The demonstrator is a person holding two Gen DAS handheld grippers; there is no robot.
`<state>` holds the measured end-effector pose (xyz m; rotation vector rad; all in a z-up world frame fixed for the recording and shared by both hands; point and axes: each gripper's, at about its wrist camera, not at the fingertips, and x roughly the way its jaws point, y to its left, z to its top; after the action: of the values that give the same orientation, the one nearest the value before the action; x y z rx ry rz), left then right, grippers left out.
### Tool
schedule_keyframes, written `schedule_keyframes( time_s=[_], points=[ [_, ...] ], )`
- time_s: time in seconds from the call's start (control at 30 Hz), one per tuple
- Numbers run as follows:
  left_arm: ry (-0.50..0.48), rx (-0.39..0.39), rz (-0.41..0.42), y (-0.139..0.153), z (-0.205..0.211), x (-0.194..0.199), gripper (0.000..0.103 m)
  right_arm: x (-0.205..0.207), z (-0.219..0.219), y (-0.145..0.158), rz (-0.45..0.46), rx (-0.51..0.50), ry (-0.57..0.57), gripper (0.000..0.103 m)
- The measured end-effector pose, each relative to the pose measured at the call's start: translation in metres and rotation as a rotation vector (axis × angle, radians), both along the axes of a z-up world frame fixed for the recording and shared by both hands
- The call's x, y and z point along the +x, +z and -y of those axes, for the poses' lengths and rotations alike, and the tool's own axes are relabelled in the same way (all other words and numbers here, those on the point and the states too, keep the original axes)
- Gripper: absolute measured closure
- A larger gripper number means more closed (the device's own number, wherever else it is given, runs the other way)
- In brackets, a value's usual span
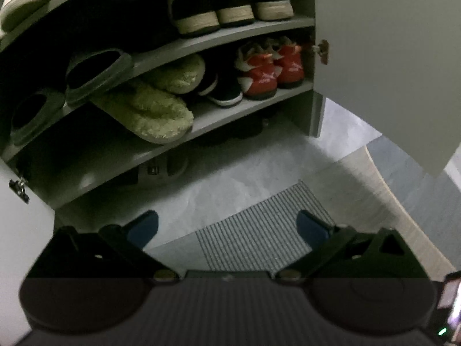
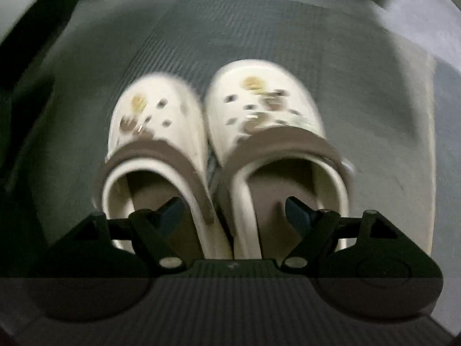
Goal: Organize scattered shoes
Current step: 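Push the held cream clogs heel-first onto the lowest cabinet shelf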
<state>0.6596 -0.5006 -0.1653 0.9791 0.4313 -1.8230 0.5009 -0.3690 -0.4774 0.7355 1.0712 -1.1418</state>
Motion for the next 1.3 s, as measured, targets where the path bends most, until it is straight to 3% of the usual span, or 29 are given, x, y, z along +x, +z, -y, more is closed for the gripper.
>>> schedule_keyframes(
  time_s=[0.07,0.2,0.27,0.37,0.53,0.67,0.83,1.13,1.3],
  points=[
    [0.024,0.019,-0.048,0.003,0.003,0.008,0.0,0.011,0.013,-0.002,0.004,-0.045,-0.07,0.03],
    [0.033,-0.006,-0.053,0.005,0.002,0.021,0.0,0.016,0.027,0.001,0.108,-0.074,-0.339,0.032],
    [0.061,-0.026,-0.03,0.005,0.006,0.027,0.0,0.021,0.03,0.008,0.115,-0.078,-0.428,0.059],
    [0.143,-0.038,-0.044,0.008,0.016,0.047,0.0,0.036,0.034,0.015,0.122,-0.07,-0.483,0.067],
    [0.3,-0.031,-0.094,0.013,0.023,0.095,0.0,0.062,0.06,0.034,0.16,-0.137,-0.537,0.07],
    [0.403,-0.055,-0.119,0.02,0.024,0.132,0.0,0.08,0.07,0.078,0.181,-0.22,-0.532,0.071],
    [0.46,-0.081,-0.12,0.029,0.033,0.163,0.0,0.123,0.122,0.114,0.214,-0.374,-0.433,0.072],
    [0.612,-0.19,-0.088,0.049,0.043,0.217,0.0,0.202,0.22,0.154,0.298,-0.546,-0.232,0.072],
    [0.598,-0.14,-0.102,0.043,0.057,0.234,0.0,0.235,0.262,0.165,0.301,-0.582,-0.144,0.072]
  ],
)
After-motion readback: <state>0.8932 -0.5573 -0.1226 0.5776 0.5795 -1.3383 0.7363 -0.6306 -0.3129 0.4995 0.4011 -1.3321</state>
